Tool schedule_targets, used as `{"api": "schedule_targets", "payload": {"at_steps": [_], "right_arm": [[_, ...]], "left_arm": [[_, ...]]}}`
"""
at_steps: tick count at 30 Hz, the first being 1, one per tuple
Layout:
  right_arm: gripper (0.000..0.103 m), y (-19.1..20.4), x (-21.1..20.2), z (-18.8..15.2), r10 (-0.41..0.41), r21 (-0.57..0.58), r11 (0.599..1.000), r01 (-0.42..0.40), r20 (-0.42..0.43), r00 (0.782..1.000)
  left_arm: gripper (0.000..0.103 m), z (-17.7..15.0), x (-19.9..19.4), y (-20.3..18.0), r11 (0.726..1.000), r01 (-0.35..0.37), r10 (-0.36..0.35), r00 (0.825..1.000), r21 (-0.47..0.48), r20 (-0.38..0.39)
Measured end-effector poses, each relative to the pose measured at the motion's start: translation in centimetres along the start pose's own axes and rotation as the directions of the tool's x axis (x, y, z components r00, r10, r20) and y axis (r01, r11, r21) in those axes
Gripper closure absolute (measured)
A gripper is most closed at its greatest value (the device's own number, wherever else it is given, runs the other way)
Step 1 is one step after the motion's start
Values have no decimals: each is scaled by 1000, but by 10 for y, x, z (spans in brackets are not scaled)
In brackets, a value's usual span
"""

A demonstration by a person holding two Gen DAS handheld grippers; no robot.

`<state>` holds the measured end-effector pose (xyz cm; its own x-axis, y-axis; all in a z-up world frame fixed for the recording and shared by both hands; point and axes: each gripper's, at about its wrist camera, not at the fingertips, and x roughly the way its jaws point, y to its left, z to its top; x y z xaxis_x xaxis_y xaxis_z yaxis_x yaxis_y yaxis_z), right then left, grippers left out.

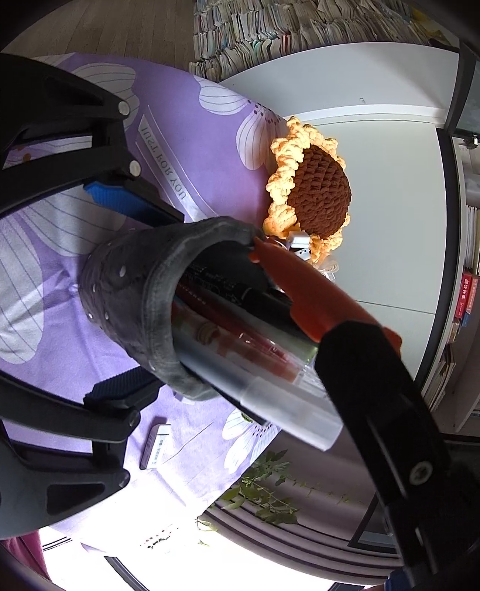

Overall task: Organize stationery
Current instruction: 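Carry the orange item with the right gripper and drop it into the holder, then grasp the white rectangular eraser with the right gripper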

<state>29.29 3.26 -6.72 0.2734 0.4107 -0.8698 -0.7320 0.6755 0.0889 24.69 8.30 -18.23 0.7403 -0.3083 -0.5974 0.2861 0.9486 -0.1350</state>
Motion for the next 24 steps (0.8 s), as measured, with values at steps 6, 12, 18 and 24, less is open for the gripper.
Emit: {"api": "schedule_targets", "payload": {"at_steps": [6, 12, 18, 24], "right_arm": [[90, 1, 0, -1, -3, 1, 1000, 3, 0, 1000], [90, -1, -8, -6, 0, 22, 1000, 0, 22, 1000], [90, -14, -27, -23, -14, 76, 997, 8, 87, 996], [90, -51, -27, -86, -102, 181, 980, 87, 75, 992]], "left_arm": [[32, 0, -1, -1, 1000, 10, -10, 1000, 3, 2], [32, 1, 0, 0, 1000, 11, -11, 1000, 1, 0], [32, 1, 0, 0, 1000, 10, -10, 1000, 2, 0], [31, 1, 0, 0, 1000, 10, -10, 1000, 2, 0]]}}
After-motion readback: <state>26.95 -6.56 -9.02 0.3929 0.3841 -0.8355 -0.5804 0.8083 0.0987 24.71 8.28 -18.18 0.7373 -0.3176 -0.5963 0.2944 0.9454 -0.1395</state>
